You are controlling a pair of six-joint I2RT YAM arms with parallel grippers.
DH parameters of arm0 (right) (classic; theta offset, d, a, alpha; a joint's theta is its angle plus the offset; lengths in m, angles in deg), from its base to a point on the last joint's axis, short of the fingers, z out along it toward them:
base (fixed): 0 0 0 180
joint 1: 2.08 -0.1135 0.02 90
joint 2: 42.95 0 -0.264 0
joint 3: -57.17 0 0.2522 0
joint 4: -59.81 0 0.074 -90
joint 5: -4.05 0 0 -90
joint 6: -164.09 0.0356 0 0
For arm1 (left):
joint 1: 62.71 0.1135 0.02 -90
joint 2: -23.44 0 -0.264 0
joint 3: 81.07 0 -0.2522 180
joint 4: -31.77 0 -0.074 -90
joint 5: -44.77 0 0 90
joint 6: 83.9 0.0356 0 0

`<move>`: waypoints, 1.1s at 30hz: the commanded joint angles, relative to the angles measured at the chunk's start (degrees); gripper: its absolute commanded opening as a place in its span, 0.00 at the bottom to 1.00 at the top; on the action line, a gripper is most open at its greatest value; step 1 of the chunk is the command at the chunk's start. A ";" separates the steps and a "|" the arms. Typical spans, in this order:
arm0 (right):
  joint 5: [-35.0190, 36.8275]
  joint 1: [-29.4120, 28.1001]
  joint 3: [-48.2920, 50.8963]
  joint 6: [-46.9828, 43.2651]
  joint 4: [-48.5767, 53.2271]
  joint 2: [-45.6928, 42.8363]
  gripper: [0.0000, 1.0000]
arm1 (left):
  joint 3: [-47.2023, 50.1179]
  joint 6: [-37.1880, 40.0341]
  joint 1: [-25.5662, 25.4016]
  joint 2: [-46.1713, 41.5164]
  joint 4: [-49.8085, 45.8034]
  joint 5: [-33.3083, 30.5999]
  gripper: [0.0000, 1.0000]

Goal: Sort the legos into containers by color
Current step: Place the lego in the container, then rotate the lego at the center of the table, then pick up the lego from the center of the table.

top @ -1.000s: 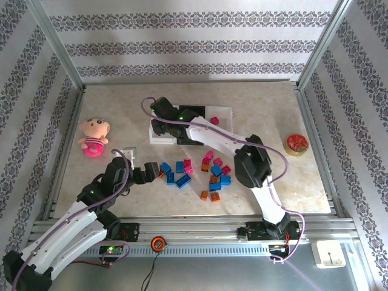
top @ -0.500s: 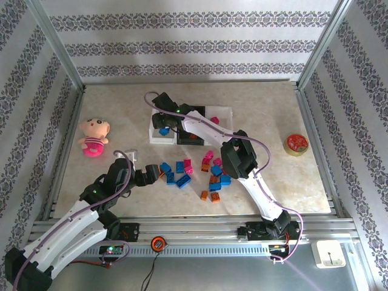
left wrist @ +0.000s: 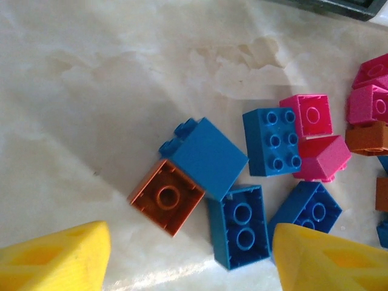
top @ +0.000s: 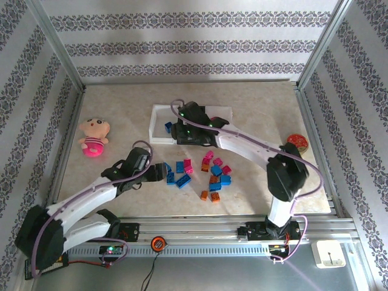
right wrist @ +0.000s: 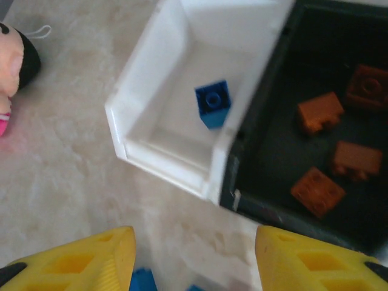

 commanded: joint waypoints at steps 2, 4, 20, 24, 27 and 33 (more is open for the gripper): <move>0.72 1.22 10.92 1.89 -3.12 -7.05 0.55 | -4.33 4.12 -0.23 6.50 5.44 -0.28 0.65; 1.16 1.74 15.07 2.46 -3.46 -10.29 0.55 | -6.03 4.42 -0.24 9.62 5.24 -1.76 0.64; 1.61 4.97 27.87 4.41 -4.52 -21.46 0.55 | -10.50 3.17 -0.61 22.45 17.27 10.81 0.59; 1.47 5.10 28.19 4.59 -4.71 -21.49 0.55 | -10.98 3.22 -1.10 20.76 14.52 8.64 0.62; 1.26 5.13 28.47 4.74 -4.92 -21.42 0.55 | -11.46 5.10 -1.18 19.59 8.38 3.50 0.71; 1.47 5.20 29.08 4.84 -5.30 -21.59 0.56 | -12.26 7.55 -3.51 20.16 1.69 -1.41 0.68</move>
